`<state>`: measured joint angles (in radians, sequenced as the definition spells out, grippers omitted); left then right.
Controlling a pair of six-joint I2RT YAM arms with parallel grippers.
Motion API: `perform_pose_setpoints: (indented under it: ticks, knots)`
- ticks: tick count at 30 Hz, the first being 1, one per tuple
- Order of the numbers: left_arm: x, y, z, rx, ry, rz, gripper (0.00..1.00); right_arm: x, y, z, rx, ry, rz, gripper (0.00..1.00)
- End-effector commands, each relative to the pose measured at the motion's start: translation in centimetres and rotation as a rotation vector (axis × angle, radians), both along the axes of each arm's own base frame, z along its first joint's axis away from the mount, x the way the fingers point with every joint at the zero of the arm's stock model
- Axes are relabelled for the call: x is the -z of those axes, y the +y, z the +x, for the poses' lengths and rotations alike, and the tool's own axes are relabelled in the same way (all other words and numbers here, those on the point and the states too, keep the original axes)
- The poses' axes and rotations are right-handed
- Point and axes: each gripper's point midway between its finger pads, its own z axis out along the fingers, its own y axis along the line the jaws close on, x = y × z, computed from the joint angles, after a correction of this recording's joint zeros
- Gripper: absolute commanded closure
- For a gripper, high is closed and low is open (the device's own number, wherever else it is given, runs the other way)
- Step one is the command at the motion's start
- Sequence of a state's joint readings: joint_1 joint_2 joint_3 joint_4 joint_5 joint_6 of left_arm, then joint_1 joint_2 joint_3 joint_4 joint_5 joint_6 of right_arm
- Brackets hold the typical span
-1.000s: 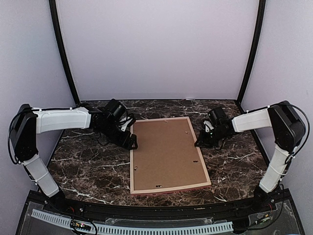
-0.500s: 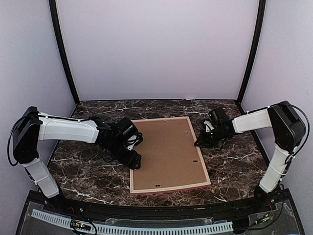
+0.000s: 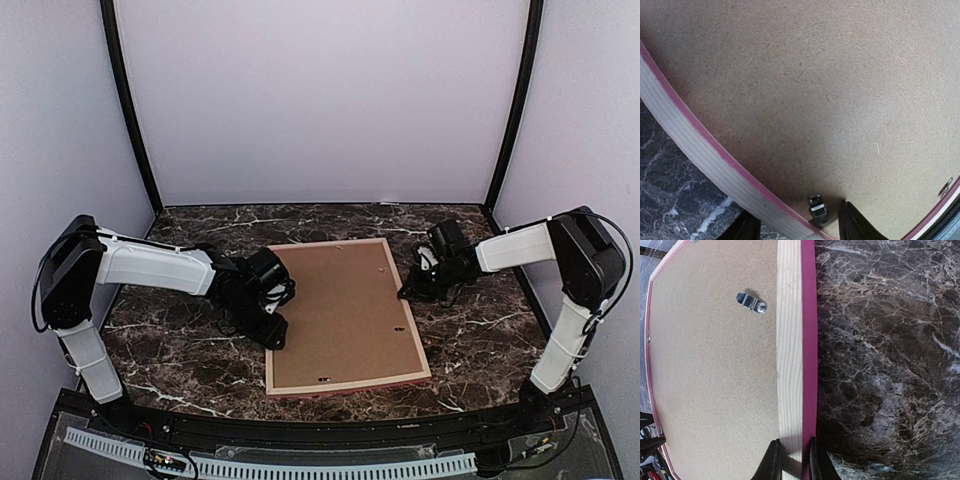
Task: Put the photo into the frame
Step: Press the fastener onto the backboard.
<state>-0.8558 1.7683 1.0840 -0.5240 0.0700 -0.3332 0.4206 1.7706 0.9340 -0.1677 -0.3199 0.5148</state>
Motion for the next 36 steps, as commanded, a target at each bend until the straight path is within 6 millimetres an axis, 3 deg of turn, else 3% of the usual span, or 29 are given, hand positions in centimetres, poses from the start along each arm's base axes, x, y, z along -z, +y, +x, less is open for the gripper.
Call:
perform_pose_setpoints:
  ticks: [1, 10, 23, 25, 29, 33, 36]
  knots:
    - [-0.1, -0.4, 0.3, 0.005, -0.009, 0.002, 0.49, 2.5, -0.6, -1.5, 0.029, 0.087, -0.004, 0.93]
    - [0.4, -0.1, 0.0, 0.009, 0.001, 0.009, 0.61, 2.5, -0.6, -1.7, 0.027, 0.085, 0.000, 0.94]
    - [-0.6, -1.3, 0.1, 0.027, -0.011, -0.063, 0.67, 2.4, -0.6, -2.0, 0.027, 0.089, 0.001, 0.94]
    - [-1.1, -1.7, 0.1, 0.029, -0.012, -0.088, 0.63, 2.4, -0.6, -1.9, 0.027, 0.088, 0.001, 0.94]
    - [-2.5, -2.4, 0.4, 0.023, -0.033, -0.137, 0.40, 2.4, -0.6, -1.9, 0.026, 0.087, 0.001, 0.94]
    - [-3.5, -2.5, 1.1, 0.002, -0.052, -0.163, 0.31, 2.3, -0.6, -1.9, 0.025, 0.085, 0.001, 0.94]
    - [-3.9, -2.2, 2.0, -0.030, -0.065, -0.165, 0.30, 2.2, -0.6, -1.9, 0.024, 0.083, 0.002, 0.94]
